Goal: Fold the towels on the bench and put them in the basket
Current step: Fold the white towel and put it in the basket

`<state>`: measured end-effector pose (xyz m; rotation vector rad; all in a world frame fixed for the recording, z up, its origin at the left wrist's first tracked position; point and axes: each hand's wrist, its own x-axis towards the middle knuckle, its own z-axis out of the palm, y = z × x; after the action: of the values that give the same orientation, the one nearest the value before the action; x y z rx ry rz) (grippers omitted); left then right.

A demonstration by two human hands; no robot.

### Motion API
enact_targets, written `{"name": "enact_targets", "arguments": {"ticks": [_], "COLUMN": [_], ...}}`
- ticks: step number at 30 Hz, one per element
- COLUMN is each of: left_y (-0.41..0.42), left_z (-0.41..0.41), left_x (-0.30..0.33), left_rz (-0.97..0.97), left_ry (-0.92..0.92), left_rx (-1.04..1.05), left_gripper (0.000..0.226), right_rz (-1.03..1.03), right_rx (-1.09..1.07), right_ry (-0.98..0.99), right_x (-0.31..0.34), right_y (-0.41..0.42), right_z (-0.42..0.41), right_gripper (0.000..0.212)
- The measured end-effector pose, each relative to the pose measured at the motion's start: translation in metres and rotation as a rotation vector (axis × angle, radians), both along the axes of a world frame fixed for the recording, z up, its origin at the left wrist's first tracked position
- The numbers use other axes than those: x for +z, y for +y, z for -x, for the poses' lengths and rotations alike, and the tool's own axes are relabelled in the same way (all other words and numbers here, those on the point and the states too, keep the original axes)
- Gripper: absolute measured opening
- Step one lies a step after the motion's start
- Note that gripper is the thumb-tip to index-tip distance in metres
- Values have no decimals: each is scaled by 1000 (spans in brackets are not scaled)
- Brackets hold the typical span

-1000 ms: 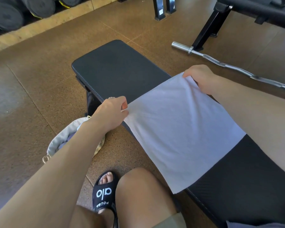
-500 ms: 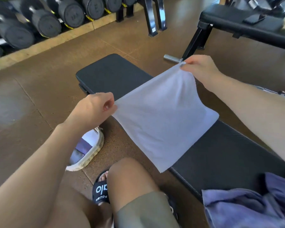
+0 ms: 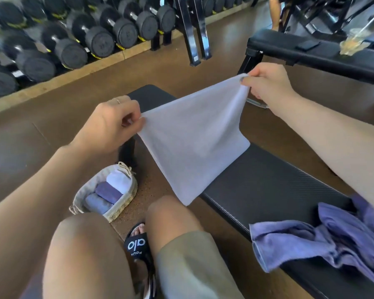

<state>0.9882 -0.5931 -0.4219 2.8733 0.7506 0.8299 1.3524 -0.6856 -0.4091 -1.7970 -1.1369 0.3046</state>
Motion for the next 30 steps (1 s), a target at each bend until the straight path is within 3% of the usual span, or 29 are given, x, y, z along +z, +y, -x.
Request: {"name": "enact_targets", "arguments": {"ticks": [20, 30], "left_y": [-11, -12], "left_z": [9, 14], "left_x": [29, 34], "left_rz": [-102, -98], "left_ry": [-13, 24], "left_rx": [66, 62], "left_gripper": [13, 10], "right_rz": [-88, -100], "right_rx": [83, 209], "right_ry": [-115, 30], "right_x": [23, 30], "right_y": [-17, -21], "right_z": [-2, 2], "right_gripper": [20, 1]}}
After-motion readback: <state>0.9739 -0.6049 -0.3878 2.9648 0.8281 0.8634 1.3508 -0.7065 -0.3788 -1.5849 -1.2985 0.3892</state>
